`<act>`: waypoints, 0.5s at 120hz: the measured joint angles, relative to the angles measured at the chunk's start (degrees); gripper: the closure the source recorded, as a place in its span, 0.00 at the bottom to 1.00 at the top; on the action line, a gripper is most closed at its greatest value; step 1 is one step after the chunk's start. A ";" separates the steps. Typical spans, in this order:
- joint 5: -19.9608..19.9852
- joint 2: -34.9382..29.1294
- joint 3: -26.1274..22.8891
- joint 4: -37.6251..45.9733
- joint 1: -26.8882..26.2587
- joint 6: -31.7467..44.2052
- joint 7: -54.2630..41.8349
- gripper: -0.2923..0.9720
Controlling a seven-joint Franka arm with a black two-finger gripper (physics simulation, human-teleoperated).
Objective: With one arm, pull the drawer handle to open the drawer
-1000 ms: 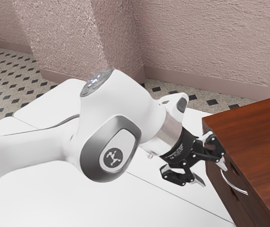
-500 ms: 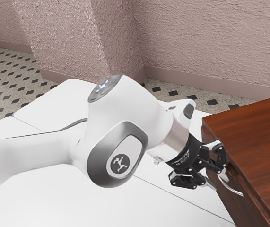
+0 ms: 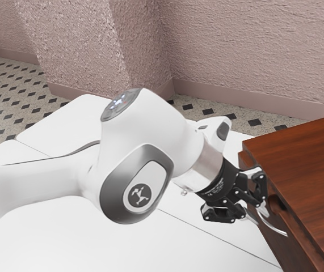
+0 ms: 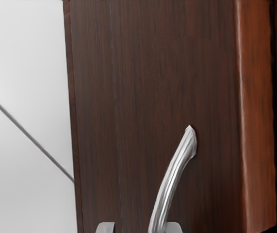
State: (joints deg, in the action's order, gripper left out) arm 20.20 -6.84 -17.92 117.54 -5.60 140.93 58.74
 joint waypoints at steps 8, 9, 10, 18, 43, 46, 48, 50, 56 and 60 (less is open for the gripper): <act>0.00 -0.79 0.04 0.56 0.08 -0.07 -0.05 0.76; 0.00 -0.88 0.04 0.63 0.09 -0.08 -0.05 0.76; 0.00 -1.02 0.06 0.74 0.09 -0.09 -0.06 0.76; 0.00 -1.60 0.14 1.22 0.15 -0.18 -0.10 0.77; -0.09 -2.22 0.17 2.34 0.26 -0.35 -0.11 0.78; -0.07 -2.38 0.17 2.42 0.27 -0.36 -0.12 0.78; -0.06 -2.48 0.16 2.47 0.28 -0.36 -0.14 0.78; -0.05 -2.67 0.16 2.59 0.29 -0.36 -0.14 0.78; -0.04 -3.40 0.16 3.10 0.30 -0.38 -0.16 0.78; -0.04 -3.88 0.16 3.43 0.30 -0.38 -0.17 0.78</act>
State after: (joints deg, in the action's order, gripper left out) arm 20.16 -10.72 -17.76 120.96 -5.30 140.55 58.58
